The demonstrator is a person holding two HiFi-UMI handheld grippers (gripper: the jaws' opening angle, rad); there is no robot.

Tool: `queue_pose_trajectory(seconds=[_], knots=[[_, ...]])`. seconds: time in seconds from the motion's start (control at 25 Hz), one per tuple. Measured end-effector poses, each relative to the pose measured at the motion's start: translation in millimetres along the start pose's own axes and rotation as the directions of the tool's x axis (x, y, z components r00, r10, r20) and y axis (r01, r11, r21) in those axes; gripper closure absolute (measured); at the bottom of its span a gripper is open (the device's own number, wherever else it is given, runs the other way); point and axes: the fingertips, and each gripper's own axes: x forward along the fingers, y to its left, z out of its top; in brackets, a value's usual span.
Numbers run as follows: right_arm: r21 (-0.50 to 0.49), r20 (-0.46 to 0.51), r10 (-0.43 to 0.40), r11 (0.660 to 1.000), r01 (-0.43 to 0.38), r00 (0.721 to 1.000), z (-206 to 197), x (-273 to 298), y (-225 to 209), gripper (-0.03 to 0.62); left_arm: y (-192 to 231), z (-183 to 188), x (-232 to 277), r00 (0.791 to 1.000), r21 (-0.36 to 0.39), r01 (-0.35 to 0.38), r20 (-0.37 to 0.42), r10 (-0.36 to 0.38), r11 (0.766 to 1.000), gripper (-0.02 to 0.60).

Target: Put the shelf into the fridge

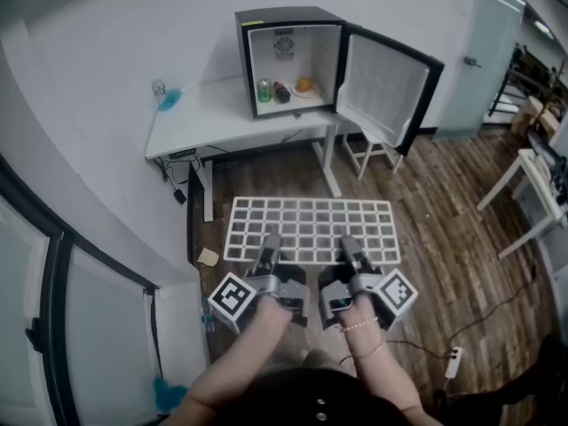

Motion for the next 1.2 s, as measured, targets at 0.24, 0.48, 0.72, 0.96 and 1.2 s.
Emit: queue_pose_trajectory(seconds=[0.24, 0.48, 0.72, 0.96, 1.2], knots=[[-0.017, -0.013, -0.004, 1.000, 0.004, 1.000, 13, 20, -3, 0.560, 6, -1, 20, 1.000, -0.007, -0.003, 0.007, 0.003, 1.000, 0.548], [-0.012, -0.010, -0.003, 1.000, 0.003, 1.000, 22, 68, -7, 0.560, 13, 18, 64, 1.000, -0.010, 0.002, 0.011, -0.002, 1.000, 0.548], [-0.029, 0.011, 0.007, 1.000, -0.006, 1.000, 38, 144, -1, 0.560, 12, 44, 137, 1.000, -0.013, 0.010, -0.009, -0.010, 1.000, 0.548], [-0.018, 0.042, 0.016, 1.000, -0.015, 0.999, 42, 187, 8, 0.560, 9, 63, 179, 1.000, -0.022, 0.009, -0.022, -0.010, 1.000, 0.548], [-0.029, 0.072, 0.030, 0.999, -0.028, 0.997, 53, 251, 9, 0.560, 10, 88, 244, 0.998, -0.025, 0.020, -0.059, -0.021, 0.999, 0.548]])
